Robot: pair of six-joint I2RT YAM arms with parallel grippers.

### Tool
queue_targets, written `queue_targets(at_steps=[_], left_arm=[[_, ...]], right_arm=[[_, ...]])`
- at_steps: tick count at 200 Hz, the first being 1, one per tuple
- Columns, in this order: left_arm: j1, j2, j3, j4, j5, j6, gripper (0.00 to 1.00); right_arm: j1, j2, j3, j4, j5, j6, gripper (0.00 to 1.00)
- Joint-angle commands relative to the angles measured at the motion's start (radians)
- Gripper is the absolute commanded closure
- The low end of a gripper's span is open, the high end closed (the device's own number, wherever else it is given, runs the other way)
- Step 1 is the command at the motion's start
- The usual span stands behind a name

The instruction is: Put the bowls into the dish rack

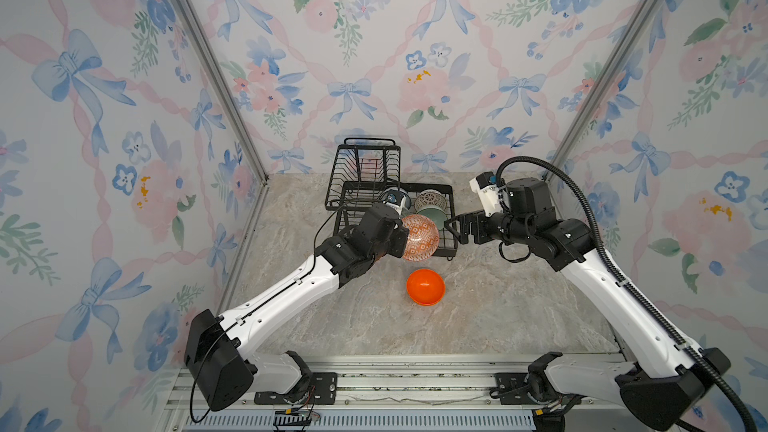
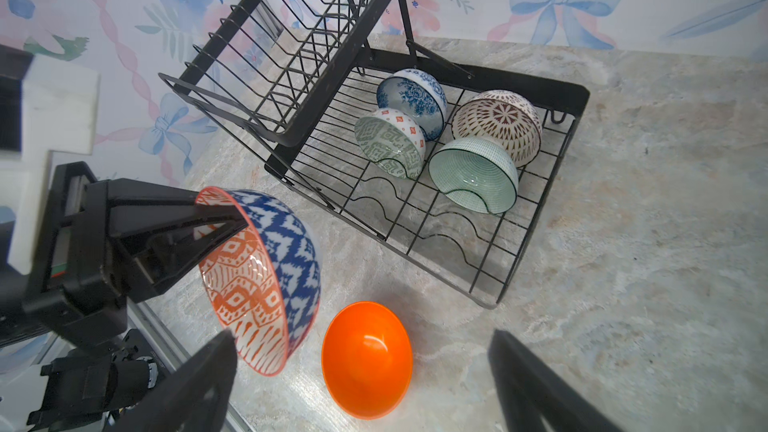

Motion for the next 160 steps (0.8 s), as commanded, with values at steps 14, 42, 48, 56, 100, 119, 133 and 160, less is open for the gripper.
queue_targets(at_steps=[14,42,48,56,100,119,133,160], left_arm=[[-0.009,0.073,0.141,0.032,-0.027,0.067,1.00],[-0.013,0.124,0.205,0.038,-0.008,0.084,1.00],[-0.013,0.134,0.214,0.038,0.000,0.086,1.00],[-0.013,0.145,0.225,0.040,0.010,0.087,1.00],[-0.014,0.162,0.236,0.065,0.026,0.099,1.00],[-0.011,0.167,0.234,0.070,0.028,0.106,1.00],[-0.008,0.168,0.232,0.074,0.032,0.107,1.00],[0.002,0.167,0.230,0.082,0.044,0.109,1.00]], right_arm=[[0.025,0.022,0.029,0.065,0.013,0.019,0.03],[0.027,0.047,0.016,0.093,0.061,0.018,0.02],[0.027,0.054,0.013,0.097,0.071,0.022,0.01],[0.027,0.065,0.010,0.105,0.083,0.029,0.00],[0.027,0.109,0.020,0.138,0.092,0.059,0.19],[0.028,0.126,0.027,0.144,0.090,0.068,0.36],[0.031,0.141,0.032,0.139,0.088,0.071,0.47],[0.037,0.165,0.036,0.129,0.094,0.075,0.59]])
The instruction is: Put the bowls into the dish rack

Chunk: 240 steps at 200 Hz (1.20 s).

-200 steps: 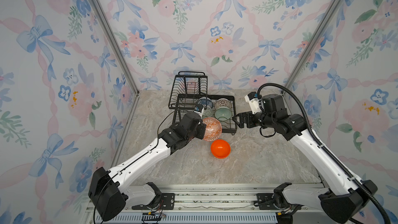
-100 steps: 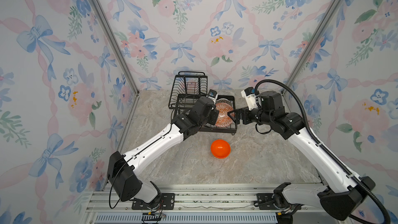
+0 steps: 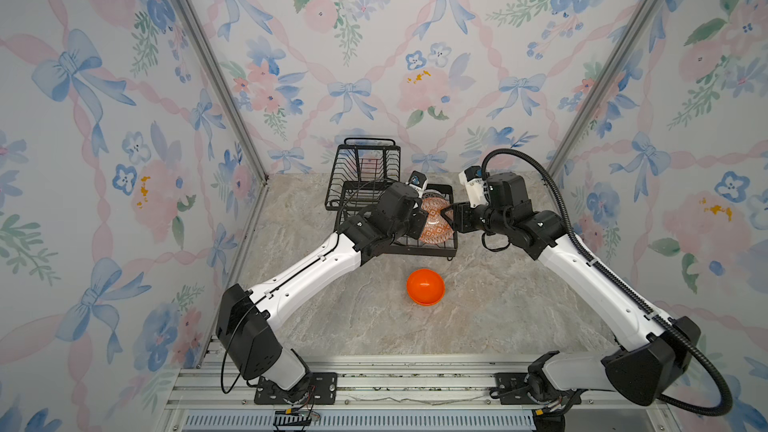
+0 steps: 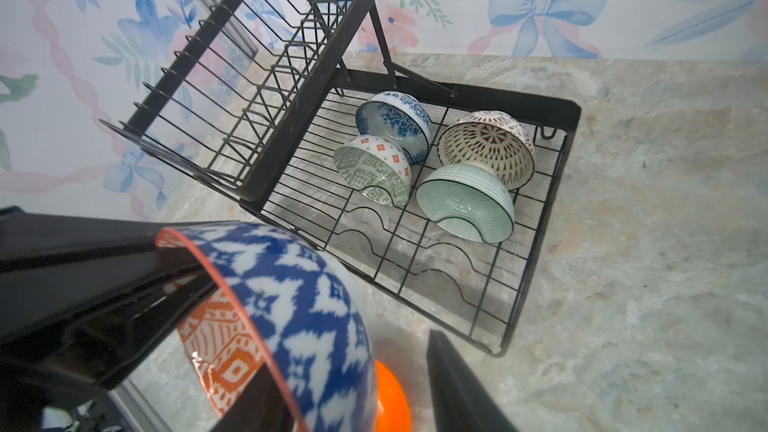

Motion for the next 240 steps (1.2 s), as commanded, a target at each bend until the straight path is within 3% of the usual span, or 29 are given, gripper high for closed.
queue_targets(at_steps=[1,50,98,113,174,240], left_arm=[[0.009,0.000,0.027,0.076,0.020,0.013,1.00],[0.015,-0.002,0.024,0.081,0.038,0.011,1.00],[0.015,-0.013,-0.001,0.088,0.101,0.013,1.00],[0.015,-0.027,-0.019,0.094,0.120,0.015,0.72],[0.039,-0.124,-0.124,0.126,0.145,-0.009,0.03],[0.123,-0.281,-0.348,0.136,0.132,-0.073,0.02]], right_arm=[[0.015,0.028,0.032,0.005,0.009,0.007,0.60],[0.023,0.039,0.040,-0.009,0.037,0.004,1.00],[0.024,0.031,0.041,-0.012,0.059,-0.013,1.00],[0.024,0.030,0.040,-0.012,0.067,-0.019,1.00],[0.021,0.032,0.022,-0.006,0.109,-0.049,1.00],[0.006,0.059,0.006,0.043,0.121,-0.123,1.00]])
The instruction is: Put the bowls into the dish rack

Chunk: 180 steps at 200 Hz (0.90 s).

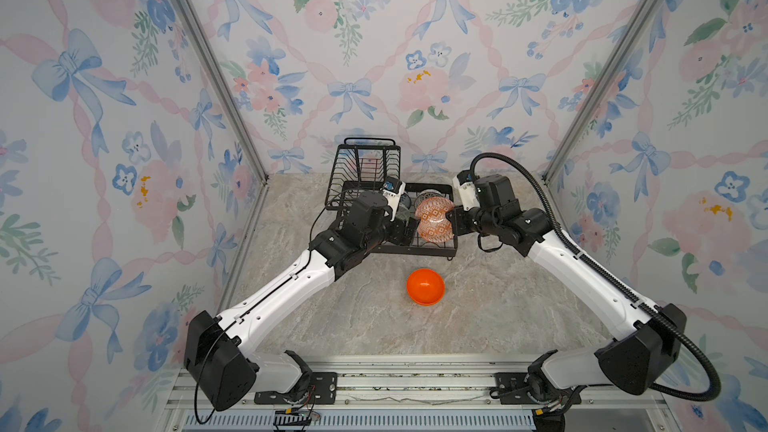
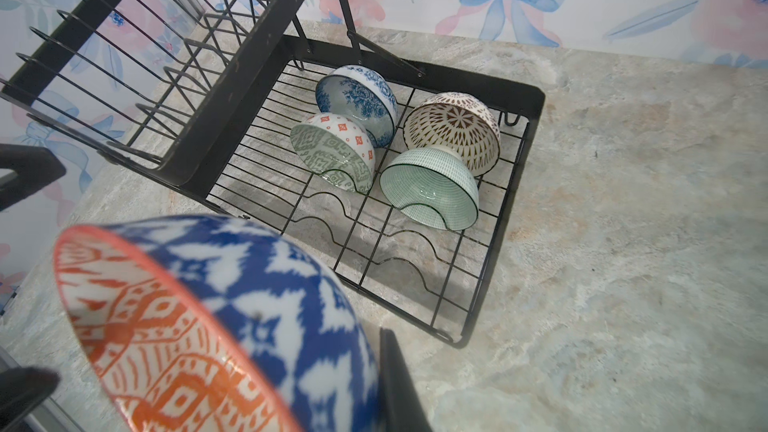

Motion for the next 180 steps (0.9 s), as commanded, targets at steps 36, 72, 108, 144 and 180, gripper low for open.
queue_targets(at_steps=[36,72,108,144,180], left_arm=[[0.050,-0.149,-0.201,0.005,-0.005,-0.088,0.02],[0.072,-0.205,-0.295,0.000,-0.004,-0.119,0.02],[0.082,-0.221,-0.359,0.000,0.004,-0.147,0.02],[0.093,-0.227,-0.406,0.001,0.010,-0.167,0.02],[0.112,-0.243,-0.431,0.001,0.017,-0.175,0.02]], right_arm=[[-0.005,0.048,-0.011,0.116,0.035,-0.080,1.00],[-0.004,0.099,-0.047,0.199,0.100,-0.135,1.00],[0.012,0.130,-0.091,0.291,0.193,-0.173,1.00],[0.065,0.149,-0.140,0.406,0.288,-0.241,1.00],[0.114,0.190,-0.154,0.492,0.390,-0.299,1.00]])
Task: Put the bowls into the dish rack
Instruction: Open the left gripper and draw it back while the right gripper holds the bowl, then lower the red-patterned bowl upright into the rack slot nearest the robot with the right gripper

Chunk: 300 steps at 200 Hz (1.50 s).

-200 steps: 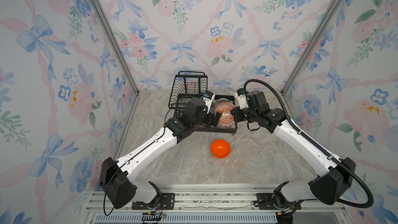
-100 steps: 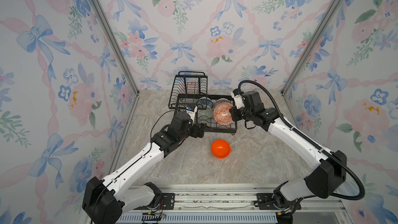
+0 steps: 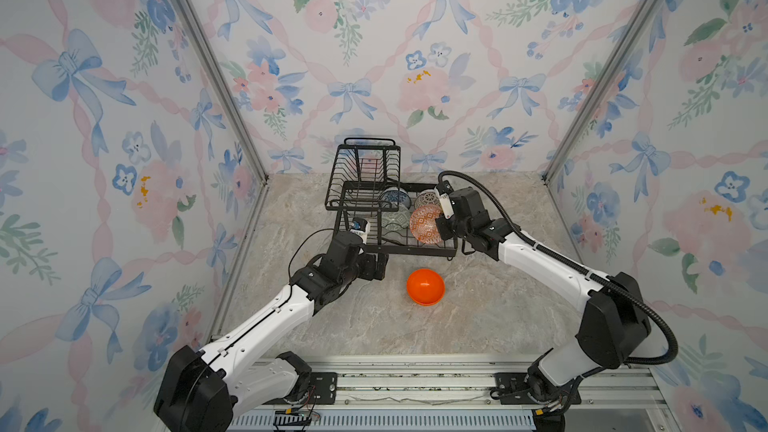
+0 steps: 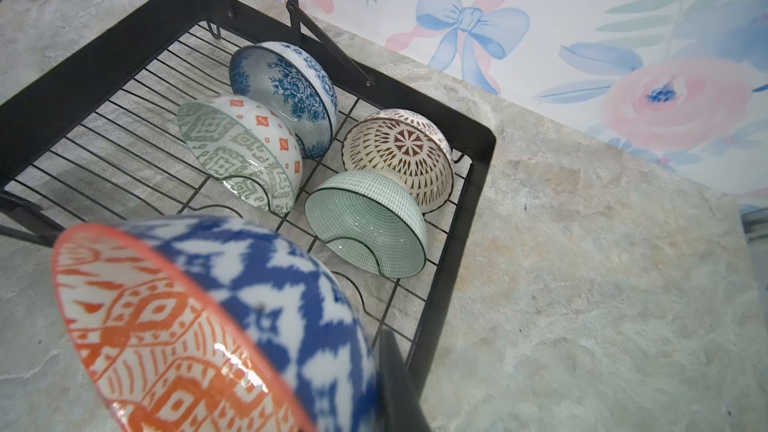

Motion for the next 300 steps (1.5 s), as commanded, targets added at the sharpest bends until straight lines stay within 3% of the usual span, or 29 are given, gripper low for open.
queue_targets(at_steps=[1,44,136,255,300], left_arm=[[0.017,-0.030,-0.013,0.005,0.016,-0.023,0.02],[0.041,-0.035,-0.059,0.005,0.035,-0.020,0.02],[0.062,-0.029,-0.061,0.007,0.061,-0.009,0.02],[0.074,-0.038,-0.068,0.005,0.074,-0.009,0.02],[0.075,-0.037,-0.070,0.006,0.079,-0.011,0.02]], right_arm=[[0.033,0.024,-0.012,0.154,0.104,-0.061,1.00],[0.087,0.057,-0.082,0.361,0.226,-0.156,1.00],[0.147,0.209,-0.118,0.604,0.388,-0.277,1.00],[0.211,0.361,-0.212,1.029,0.426,-0.543,1.00],[0.213,0.377,-0.234,1.113,0.367,-0.616,1.00]])
